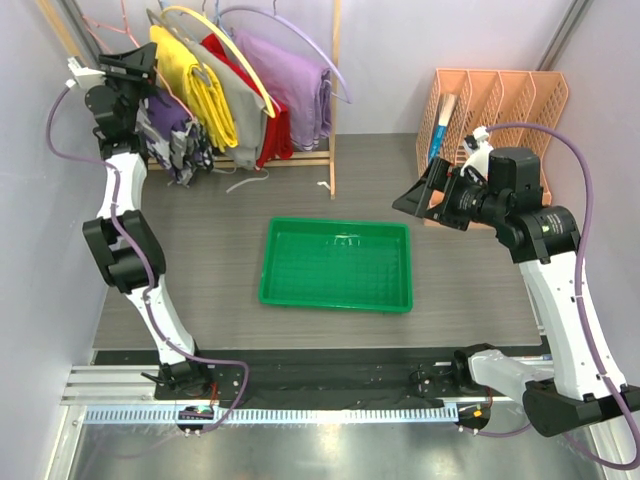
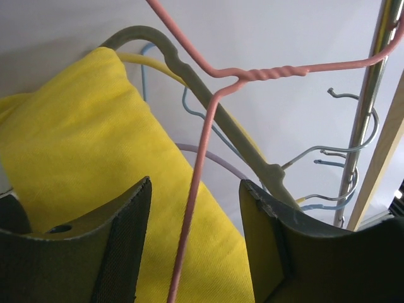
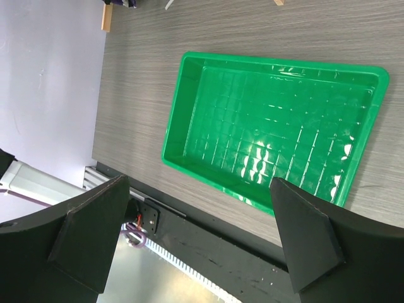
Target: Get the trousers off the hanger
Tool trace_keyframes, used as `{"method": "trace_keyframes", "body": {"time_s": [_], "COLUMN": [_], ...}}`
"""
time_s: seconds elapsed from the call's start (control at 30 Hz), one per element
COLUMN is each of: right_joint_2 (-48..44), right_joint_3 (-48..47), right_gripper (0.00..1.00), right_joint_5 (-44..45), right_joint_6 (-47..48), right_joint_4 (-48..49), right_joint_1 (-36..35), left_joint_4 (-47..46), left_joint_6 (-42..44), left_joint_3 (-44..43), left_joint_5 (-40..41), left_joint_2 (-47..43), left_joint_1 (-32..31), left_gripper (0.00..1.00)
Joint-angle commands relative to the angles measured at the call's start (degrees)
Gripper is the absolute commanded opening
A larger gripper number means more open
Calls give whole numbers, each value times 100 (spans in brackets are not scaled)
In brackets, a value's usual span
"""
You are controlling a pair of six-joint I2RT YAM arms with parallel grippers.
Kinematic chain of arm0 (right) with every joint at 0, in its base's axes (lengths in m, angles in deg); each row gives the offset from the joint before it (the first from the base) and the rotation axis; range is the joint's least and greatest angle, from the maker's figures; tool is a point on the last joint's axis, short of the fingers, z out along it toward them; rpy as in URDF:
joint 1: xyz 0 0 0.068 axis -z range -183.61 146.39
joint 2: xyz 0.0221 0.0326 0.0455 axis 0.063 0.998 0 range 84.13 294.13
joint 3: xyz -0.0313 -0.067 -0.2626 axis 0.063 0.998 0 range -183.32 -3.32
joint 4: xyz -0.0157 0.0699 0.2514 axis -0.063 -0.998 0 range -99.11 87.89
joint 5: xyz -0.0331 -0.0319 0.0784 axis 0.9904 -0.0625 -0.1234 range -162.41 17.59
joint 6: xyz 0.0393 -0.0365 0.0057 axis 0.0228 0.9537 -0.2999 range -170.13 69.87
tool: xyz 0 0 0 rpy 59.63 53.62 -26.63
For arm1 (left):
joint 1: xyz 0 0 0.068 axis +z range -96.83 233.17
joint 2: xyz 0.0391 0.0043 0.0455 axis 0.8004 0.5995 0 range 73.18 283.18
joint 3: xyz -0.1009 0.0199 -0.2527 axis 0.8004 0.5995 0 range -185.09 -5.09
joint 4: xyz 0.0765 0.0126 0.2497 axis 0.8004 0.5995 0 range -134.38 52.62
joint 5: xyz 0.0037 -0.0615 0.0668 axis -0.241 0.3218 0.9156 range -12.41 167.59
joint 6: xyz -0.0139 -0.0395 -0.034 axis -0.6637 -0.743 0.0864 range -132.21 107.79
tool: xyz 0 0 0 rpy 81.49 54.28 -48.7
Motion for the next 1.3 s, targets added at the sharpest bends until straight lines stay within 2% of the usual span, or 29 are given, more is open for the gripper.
{"method": "trace_keyframes", "body": {"time_s": [0.0,0.3,0.33,0.43,0.57,0.63,0.87,0.93,1.07,1.13,1.27], "right_joint_2": [-124,-168,-177,-185,-159,-133,78,192,385,517,693], "right_joint_3": [-232,-303,-303,-312,-347,-399,-680,-768,-970,-1041,-1173], "right_gripper": [100,100,100,99,100,100,100,100,100,100,100], "right_joint_5": [22,5,4,13,22,40,31,22,-57,-74,-136], "right_joint_6": [-34,19,27,27,54,71,212,282,309,335,300], "right_joint_4": [-45,-229,-238,-291,-396,-440,-782,-870,-1143,-1257,-1310], "right_joint_1": [-23,-23,-32,-23,-23,-32,-32,-23,-32,-32,-23], "left_joint_4": [-235,55,72,55,-67,-182,-709,-1175,-1308,-1517,-2238], "left_joint_6": [-84,91,109,135,311,495,1470,1925,2559,2605,2106], "left_joint_3": [-377,-1211,-1342,-1563,-1476,-1222,-633,-360,-429,-570,-614], "left_joint_5": [68,8,-36,-142,-317,-318,-450,-476,-678,-861,-766], "left_joint_2": [-42,370,441,564,468,345,-217,-305,-332,-210,-16], "left_joint_1": [-116,-169,-169,-177,-186,-186,-186,-195,-186,-151,-37], "left_gripper": [58,38,29,12,6,0,0,0,0,0,0]}}
